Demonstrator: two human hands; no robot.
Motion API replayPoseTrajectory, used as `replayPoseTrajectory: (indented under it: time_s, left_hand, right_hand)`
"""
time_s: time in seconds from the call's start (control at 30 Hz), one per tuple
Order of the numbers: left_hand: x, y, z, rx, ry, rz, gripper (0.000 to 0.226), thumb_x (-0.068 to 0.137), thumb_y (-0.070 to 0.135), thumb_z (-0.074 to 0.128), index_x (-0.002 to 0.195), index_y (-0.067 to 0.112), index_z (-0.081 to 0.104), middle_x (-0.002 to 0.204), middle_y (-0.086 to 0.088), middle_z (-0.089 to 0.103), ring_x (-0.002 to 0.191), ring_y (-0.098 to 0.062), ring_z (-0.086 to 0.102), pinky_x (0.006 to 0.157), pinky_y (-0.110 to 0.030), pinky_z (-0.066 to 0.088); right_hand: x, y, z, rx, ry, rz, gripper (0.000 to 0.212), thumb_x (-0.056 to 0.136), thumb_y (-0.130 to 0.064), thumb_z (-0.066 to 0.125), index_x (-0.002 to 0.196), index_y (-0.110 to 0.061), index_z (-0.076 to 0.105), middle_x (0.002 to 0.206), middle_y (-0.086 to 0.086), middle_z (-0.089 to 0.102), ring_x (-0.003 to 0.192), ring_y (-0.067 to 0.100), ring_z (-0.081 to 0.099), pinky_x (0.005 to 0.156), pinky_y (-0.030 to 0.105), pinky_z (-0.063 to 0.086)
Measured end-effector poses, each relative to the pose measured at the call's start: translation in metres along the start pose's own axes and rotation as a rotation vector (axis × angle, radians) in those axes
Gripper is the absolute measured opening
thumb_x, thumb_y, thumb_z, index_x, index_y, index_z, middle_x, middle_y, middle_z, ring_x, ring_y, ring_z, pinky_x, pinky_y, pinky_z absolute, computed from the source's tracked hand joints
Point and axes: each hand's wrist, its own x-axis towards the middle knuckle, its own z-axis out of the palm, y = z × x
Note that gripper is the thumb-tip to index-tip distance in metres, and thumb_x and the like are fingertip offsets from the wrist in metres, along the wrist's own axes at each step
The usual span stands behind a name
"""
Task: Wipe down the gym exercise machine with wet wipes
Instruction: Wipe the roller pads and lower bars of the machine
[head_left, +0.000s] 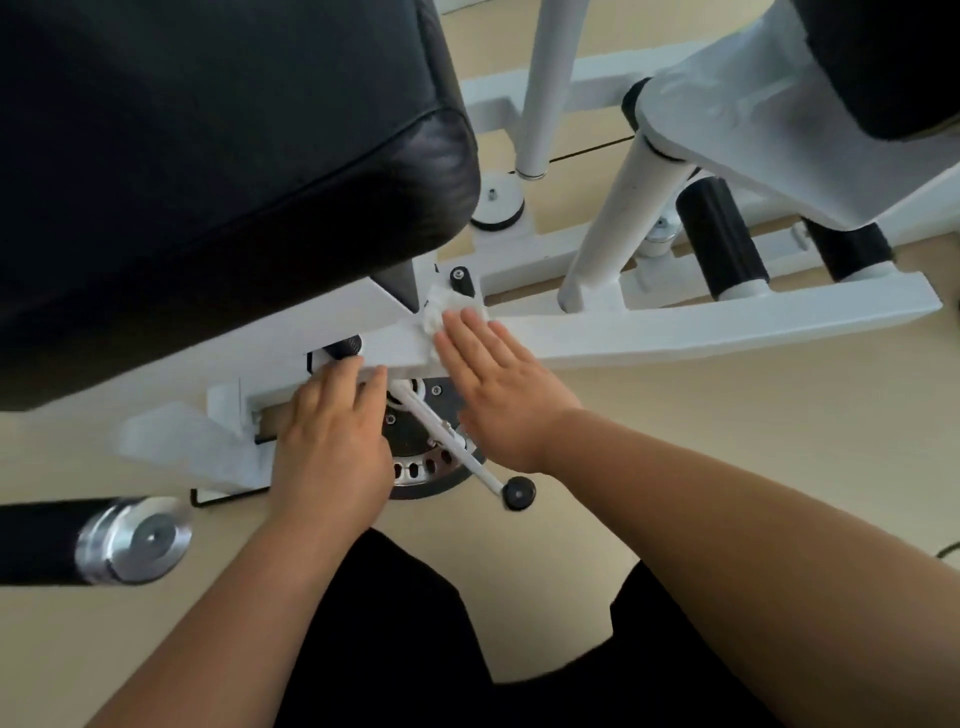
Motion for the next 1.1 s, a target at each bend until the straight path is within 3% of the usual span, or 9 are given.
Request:
replayPoseTrajectory:
  time_s: [0.13,0.27,0.4,0.57,0.63,0.7,0.83,0.93,1.1]
  left_hand:
    - [-0.006,-0.01,0.003,-0.054,-0.021,-0.034,0.072,0.085,0.002,0.059,0.154,0.01,0.038,0.162,-0.003,0.029,0.138,-0.029,0.026,0.117,-0.051,0.031]
    - [-0.007,-0.007,-0.004,-0.112,-0.015,-0.047,0.069,0.091,0.002,0.052,0.157,0.013,0.032,0.165,0.002,0.023,0.143,-0.03,0.026,0.124,-0.044,0.016]
    - [-0.004,-0.009,-0.003,-0.112,0.026,-0.012,0.068,0.084,-0.003,0.056,0.15,0.008,0.043,0.157,-0.003,0.034,0.14,-0.03,0.035,0.125,-0.047,0.014]
    - [-0.004,-0.006,0.0,-0.104,0.015,-0.007,0.074,0.087,-0.003,0.052,0.156,0.012,0.032,0.164,-0.001,0.023,0.148,-0.023,0.025,0.125,-0.042,0.01]
    - [-0.004,-0.002,-0.003,-0.097,0.011,-0.018,0.072,0.09,-0.001,0.051,0.157,0.014,0.03,0.164,-0.002,0.021,0.145,-0.024,0.023,0.124,-0.042,0.016]
    - [-0.005,0.001,-0.006,-0.095,0.001,-0.029,0.068,0.092,0.002,0.051,0.156,0.015,0.031,0.164,-0.003,0.021,0.139,-0.025,0.023,0.121,-0.043,0.021]
    - [-0.007,0.001,-0.008,-0.091,-0.062,-0.052,0.071,0.094,0.008,0.053,0.158,0.016,0.025,0.167,-0.002,0.009,0.146,-0.029,0.022,0.122,-0.045,0.017]
    - [-0.008,0.0,-0.003,-0.082,-0.099,-0.046,0.076,0.093,0.011,0.055,0.16,0.015,0.018,0.169,-0.003,-0.001,0.152,-0.024,0.014,0.124,-0.047,0.012]
    - [-0.004,0.008,0.0,-0.08,-0.098,0.0,0.081,0.091,0.008,0.051,0.161,0.016,0.01,0.169,-0.004,-0.002,0.156,-0.021,0.006,0.126,-0.047,0.008]
  right_hand:
    - [0.013,-0.007,0.004,-0.065,0.002,-0.149,0.08,0.103,-0.029,0.032,0.158,-0.012,-0.023,0.167,0.013,-0.027,0.154,0.029,-0.027,0.128,0.046,-0.008]
    - [-0.008,0.015,0.005,-0.116,-0.032,-0.044,0.087,0.102,-0.032,0.037,0.158,-0.013,-0.027,0.166,0.012,-0.031,0.153,0.027,-0.029,0.128,0.044,-0.011]
    - [-0.01,0.018,-0.001,-0.086,-0.059,0.107,0.085,0.101,-0.025,0.035,0.157,-0.012,-0.027,0.165,0.014,-0.032,0.152,0.03,-0.031,0.127,0.045,-0.012]
    - [0.026,-0.014,-0.01,-0.132,-0.029,-0.166,0.078,0.1,-0.023,0.027,0.159,-0.011,-0.023,0.167,0.014,-0.027,0.154,0.032,-0.025,0.128,0.047,-0.009]
    - [0.03,-0.017,-0.009,-0.167,-0.021,-0.21,0.076,0.098,-0.024,0.021,0.16,-0.012,-0.022,0.168,0.013,-0.026,0.155,0.031,-0.024,0.128,0.047,-0.008]
    - [0.021,-0.008,-0.005,-0.195,-0.021,-0.231,0.081,0.095,-0.02,0.026,0.16,-0.014,-0.022,0.168,0.011,-0.026,0.155,0.03,-0.024,0.128,0.046,-0.008]
    - [-0.015,0.036,-0.004,-0.212,-0.082,-0.117,0.09,0.09,-0.006,0.03,0.158,-0.018,-0.028,0.165,0.008,-0.032,0.153,0.026,-0.029,0.126,0.042,-0.014]
    - [-0.017,0.044,-0.007,-0.184,-0.106,0.05,0.084,0.098,-0.011,0.03,0.156,-0.016,-0.03,0.164,0.01,-0.033,0.154,0.029,-0.028,0.126,0.043,-0.014]
    - [0.017,-0.015,-0.003,-0.132,-0.053,-0.055,0.082,0.1,-0.02,0.031,0.157,-0.014,-0.027,0.164,0.012,-0.033,0.152,0.033,-0.029,0.126,0.05,-0.013]
